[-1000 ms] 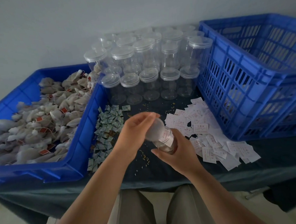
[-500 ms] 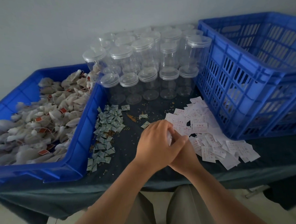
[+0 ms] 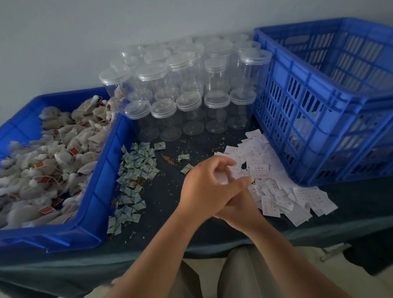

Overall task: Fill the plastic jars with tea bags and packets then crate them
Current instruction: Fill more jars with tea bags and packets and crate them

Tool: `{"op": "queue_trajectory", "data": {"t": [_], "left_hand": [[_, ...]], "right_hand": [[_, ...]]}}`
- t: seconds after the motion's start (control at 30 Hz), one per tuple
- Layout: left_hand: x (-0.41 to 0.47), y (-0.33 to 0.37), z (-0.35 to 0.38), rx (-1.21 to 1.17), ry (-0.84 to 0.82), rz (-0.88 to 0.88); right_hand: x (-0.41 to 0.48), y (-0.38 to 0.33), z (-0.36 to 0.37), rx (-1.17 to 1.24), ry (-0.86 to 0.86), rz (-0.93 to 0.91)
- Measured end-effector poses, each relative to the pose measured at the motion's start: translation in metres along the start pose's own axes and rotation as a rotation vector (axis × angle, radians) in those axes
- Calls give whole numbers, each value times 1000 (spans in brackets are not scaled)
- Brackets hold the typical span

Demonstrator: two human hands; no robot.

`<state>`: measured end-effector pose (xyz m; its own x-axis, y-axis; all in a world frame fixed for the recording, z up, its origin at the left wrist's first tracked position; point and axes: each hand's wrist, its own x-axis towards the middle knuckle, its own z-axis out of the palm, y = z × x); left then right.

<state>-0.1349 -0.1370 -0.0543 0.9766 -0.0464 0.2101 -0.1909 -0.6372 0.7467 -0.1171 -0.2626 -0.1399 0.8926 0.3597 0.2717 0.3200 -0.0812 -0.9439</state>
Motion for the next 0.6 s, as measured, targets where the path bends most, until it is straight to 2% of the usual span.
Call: {"op": "queue_trajectory", "data": {"t": [0.07,0.13,0.17,0.27,0.37,0.5,0.53,0.6], "left_hand": [[9,-7,-8,-246,-182,-30],[16,-15,-18,-422,-331,-22],[18,-18,-23,-393,-327,-4],[15,-29,-29,-241,-118,87],[5,-35,-26,-295,-87,-18],[-7,-16,0,-201,27,-144],[-6,-15,3,-216,30,-145],[1,-18,-4,-281,-72,-126]], "right_hand": [[-1,-2,-6,126,-60,5],[0,-4,-9,150,-96,73],[1,-4,-10,143,-83,83],[3,-8,-8,100,-10,39],[2,-7,-3,38,28,39],[-1,-2,4,25,-2,2],[-2,-1,2,63,-9,8],[-2,-2,-4,103,6,33]]}}
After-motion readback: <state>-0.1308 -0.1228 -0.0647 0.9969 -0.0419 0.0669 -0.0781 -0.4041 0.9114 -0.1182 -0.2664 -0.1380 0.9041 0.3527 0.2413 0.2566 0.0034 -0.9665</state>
